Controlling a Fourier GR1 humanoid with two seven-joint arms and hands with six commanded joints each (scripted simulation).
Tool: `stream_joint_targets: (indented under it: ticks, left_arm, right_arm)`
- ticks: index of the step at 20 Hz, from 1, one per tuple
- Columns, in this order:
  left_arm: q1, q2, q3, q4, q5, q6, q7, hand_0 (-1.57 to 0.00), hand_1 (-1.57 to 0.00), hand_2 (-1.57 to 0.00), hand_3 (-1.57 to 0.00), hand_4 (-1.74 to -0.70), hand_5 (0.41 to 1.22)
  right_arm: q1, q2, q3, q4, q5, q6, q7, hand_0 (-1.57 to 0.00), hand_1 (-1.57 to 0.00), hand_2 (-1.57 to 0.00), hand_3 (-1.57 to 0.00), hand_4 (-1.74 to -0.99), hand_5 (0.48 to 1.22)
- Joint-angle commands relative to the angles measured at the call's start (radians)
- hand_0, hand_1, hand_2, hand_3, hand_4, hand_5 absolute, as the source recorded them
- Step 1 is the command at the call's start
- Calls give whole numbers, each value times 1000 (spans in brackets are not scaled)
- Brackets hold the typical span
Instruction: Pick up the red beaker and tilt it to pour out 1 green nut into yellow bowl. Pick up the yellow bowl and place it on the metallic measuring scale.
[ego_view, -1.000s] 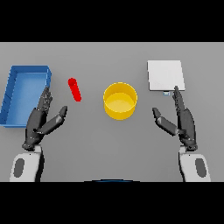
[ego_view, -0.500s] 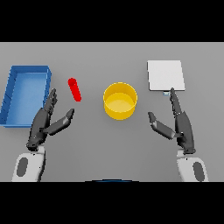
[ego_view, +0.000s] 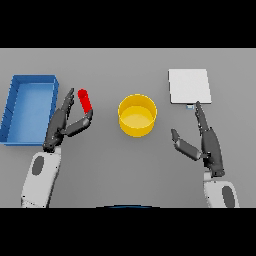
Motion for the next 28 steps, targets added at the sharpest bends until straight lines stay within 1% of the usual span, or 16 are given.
stream_joint_targets:
  ticks: [1,2,4,11,13,16,18,20,21,22,23,24,25,26,27,28]
  left_arm:
    - [-24,2,12,40,2,3,-18,1,1,1,1,-1267,673]
    - [-47,0,21,74,3,7,-24,1,1,1,1,-1271,677]
    - [-91,-9,25,124,0,11,-27,1,1,1,1,-1280,682]
    - [-208,-10,45,272,-19,26,-48,1,1,1,1,-1290,684]
    - [-239,-10,55,306,-17,28,-51,1,1,1,1,-1289,683]
    - [-264,-19,67,343,-2,17,-78,1,1,1,1,-1309,688]
    - [-288,-23,79,390,0,21,-109,1,1,1,1,-1329,695]
    - [-304,-26,95,425,11,21,-139,1,1,0,1,-1348,704]
    - [-323,-33,110,438,25,26,-143,1,-26,-67,-31,-1378,724]
    - [-343,-46,126,466,35,40,-142,-119,-146,-182,-124,-1410,750]
    - [-342,-47,135,470,43,43,-149,-285,-328,-364,-292,-1449,783]
    - [-348,-51,141,481,40,62,-141,-441,-481,-523,-547,-1448,871]
    - [-354,-51,138,488,29,76,-144,-662,-699,-733,-724,-1500,941]
    - [-359,-53,134,501,19,79,-167,-844,-874,-900,-838,-1541,997]
    - [-360,-48,127,502,10,72,-173,-989,-1013,-1034,-926,-1575,1042]
    - [-369,-46,119,508,4,70,-168,-1106,-1125,-1142,-974,-1603,1078]
  right_arm:
    - [-7,5,5,-5,4,-3,8,1,1,1,1,-1274,635]
    - [5,4,3,-4,1,-1,-4,1,1,1,1,-1268,635]
    - [-4,-3,-6,-6,-4,-1,16,1,1,1,1,-1266,635]
    - [-5,-6,-11,-10,-18,7,10,1,1,1,1,-1269,643]
    - [-15,-7,-19,-7,-26,7,24,1,1,1,1,-1268,641]
    - [-3,6,-6,-4,-15,3,27,1,1,1,1,-1269,640]
    - [4,-6,-8,-32,-8,-1,24,1,1,1,1,-1264,640]
    - [0,-9,-13,-22,-10,0,32,1,1,1,1,-1261,641]
    - [-3,-3,-8,-18,-4,-4,37,1,1,1,1,-1259,642]
    - [-8,-3,-13,-14,-8,-5,37,1,1,1,1,-1260,642]
    - [4,-7,-11,-12,-3,-4,21,1,1,1,1,-1258,644]
    - [-2,-9,-15,-9,-8,-3,19,1,1,1,1,-1257,645]
    - [0,-11,-14,-16,-4,-5,21,1,1,1,1,-1255,644]
    - [-6,-5,-12,-16,-4,-8,31,1,1,1,1,-1256,646]
    - [5,0,-7,-21,-5,-7,18,1,1,1,1,-1254,645]
    - [9,-4,-15,-17,-10,-7,14,1,1,1,1,-1252,644]
